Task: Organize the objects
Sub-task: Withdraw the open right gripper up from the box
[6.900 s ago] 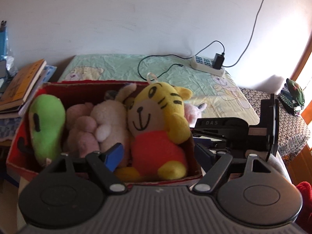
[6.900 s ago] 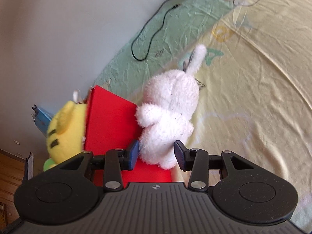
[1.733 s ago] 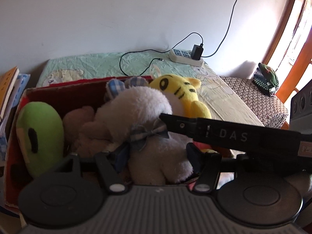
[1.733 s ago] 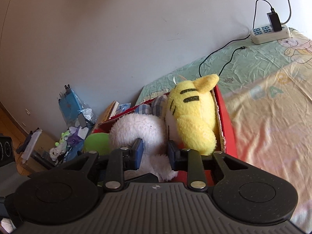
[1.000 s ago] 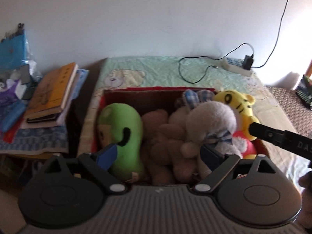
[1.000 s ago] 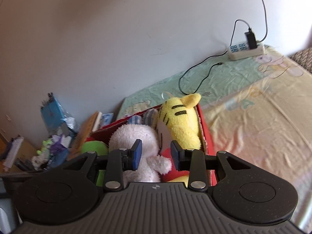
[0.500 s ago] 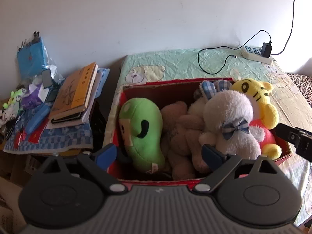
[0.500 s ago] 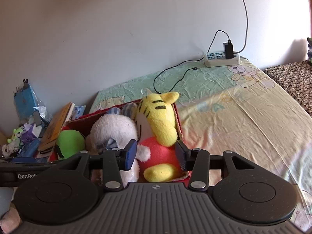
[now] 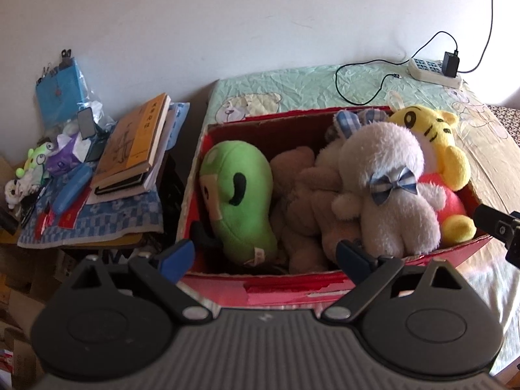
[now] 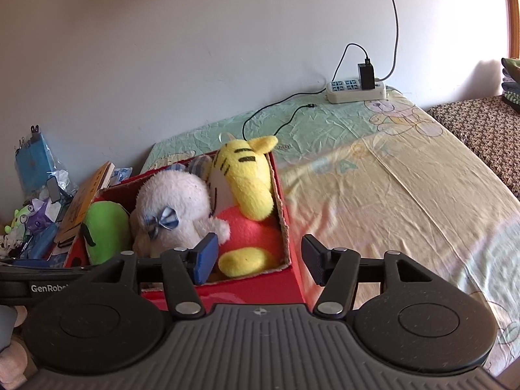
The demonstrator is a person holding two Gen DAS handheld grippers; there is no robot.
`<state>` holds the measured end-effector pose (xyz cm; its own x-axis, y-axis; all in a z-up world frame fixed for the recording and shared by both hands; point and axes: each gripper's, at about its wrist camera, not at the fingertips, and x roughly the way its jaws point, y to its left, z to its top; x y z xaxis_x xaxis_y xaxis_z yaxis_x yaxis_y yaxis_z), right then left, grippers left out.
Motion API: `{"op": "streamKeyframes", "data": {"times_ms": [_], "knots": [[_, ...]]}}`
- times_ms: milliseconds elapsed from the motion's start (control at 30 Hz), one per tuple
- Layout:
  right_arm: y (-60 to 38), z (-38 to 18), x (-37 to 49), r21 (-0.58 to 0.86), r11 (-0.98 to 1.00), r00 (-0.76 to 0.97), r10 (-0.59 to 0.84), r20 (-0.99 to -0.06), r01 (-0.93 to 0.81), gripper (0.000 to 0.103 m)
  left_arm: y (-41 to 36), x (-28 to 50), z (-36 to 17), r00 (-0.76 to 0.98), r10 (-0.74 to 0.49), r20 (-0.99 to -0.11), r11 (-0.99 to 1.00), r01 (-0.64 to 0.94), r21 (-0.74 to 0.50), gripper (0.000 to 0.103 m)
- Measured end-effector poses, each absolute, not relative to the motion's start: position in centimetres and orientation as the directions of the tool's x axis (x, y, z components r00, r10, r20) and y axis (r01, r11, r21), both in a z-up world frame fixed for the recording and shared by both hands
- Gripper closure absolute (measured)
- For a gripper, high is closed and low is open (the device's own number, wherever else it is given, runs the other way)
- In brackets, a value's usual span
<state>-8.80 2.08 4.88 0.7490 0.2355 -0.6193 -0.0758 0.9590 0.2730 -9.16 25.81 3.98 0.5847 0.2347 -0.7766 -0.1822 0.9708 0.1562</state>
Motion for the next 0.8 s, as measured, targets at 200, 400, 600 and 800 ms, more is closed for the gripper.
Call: {"op": "streamKeyframes", "data": {"times_ms": [200, 400, 600, 800], "knots": [[1.2, 5.0, -8.8, 0.259, 0.958, 0.747, 0.261, -0.612, -0.123, 0.043, 24.9, -9.2, 3.9, 0.557, 0.276, -0.784, 0.958, -0.226, 0.176, 0.004], [-1.9, 4.8, -8.5, 0.246, 0.963, 0.752, 0.239, -0.615, -0.105, 0.039, 21.6, -9.1, 3.7, 0.536, 0.264, -0.802, 0.962, -0.211, 0.176, 0.004], [-5.0, 4.5, -8.1, 0.256, 0.961, 0.741, 0.249, -0.624, -0.107, 0.039, 17.1, -8.2, 3.0, 0.521, 0.257, -0.814, 0.965, -0.18, 0.189, 0.004], [-4.4, 5.2, -7.6, 0.253, 0.946, 0.732, 0.317, -0.603, -0.202, 0.039, 16.6, -7.3, 3.2, 0.501, 0.295, -0.813, 0.952, -0.23, 0.203, 0.004]]}}
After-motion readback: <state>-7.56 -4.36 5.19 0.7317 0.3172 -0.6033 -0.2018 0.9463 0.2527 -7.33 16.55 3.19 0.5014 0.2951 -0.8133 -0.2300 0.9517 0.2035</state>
